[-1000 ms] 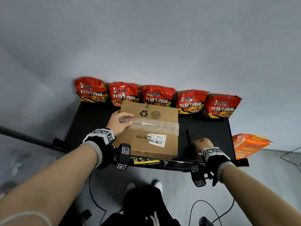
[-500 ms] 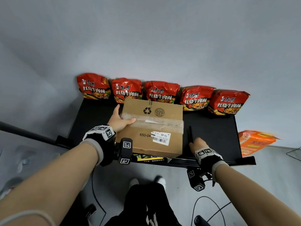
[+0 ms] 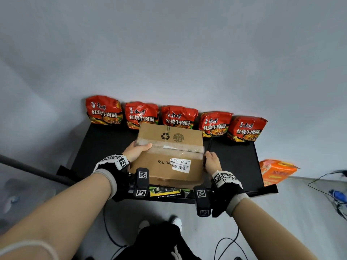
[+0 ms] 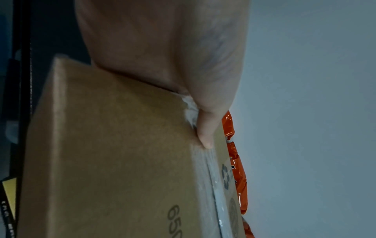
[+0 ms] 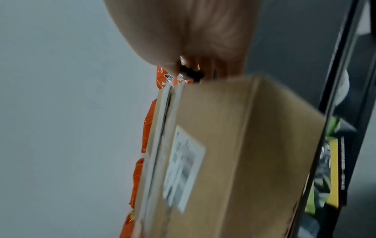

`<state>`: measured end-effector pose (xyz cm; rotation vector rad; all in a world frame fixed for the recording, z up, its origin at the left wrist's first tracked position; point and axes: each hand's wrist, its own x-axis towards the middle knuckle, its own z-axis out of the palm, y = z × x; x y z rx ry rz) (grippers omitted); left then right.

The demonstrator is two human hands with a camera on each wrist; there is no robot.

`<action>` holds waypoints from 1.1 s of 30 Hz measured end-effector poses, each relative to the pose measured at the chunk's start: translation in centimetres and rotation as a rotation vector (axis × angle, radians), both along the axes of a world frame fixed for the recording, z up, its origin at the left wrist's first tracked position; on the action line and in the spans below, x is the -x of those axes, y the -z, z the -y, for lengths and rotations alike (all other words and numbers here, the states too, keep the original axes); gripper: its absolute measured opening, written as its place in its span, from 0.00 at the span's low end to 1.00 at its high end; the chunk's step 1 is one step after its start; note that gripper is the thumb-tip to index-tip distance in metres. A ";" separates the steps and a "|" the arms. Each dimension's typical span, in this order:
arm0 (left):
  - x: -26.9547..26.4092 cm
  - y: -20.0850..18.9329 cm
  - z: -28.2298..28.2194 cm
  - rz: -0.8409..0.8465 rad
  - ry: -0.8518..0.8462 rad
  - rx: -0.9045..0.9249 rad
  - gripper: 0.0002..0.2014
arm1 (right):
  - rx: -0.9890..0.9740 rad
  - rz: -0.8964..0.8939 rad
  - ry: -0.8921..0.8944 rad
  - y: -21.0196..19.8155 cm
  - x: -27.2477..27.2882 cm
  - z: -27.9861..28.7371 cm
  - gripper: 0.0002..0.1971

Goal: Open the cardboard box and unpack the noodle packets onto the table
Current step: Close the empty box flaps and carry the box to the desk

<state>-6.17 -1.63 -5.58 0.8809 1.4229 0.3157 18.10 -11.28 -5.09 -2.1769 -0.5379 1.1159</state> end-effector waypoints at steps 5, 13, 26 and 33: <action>0.9 0.2 0.6 0.006 -0.064 -0.042 0.37 | 0.015 0.148 -0.005 -0.4 1.7 -0.3 0.20; 4.0 -0.8 5.0 0.018 -0.310 -0.046 0.37 | -0.065 0.246 -0.241 -2.0 3.4 -1.6 0.21; 6.3 -2.0 29.5 0.115 -1.215 -0.061 0.27 | -0.250 0.311 -1.156 -2.9 12.1 4.1 0.19; 7.4 -3.7 46.2 -0.036 -1.556 -0.063 0.15 | -0.279 0.215 -1.618 -1.9 20.4 14.9 0.19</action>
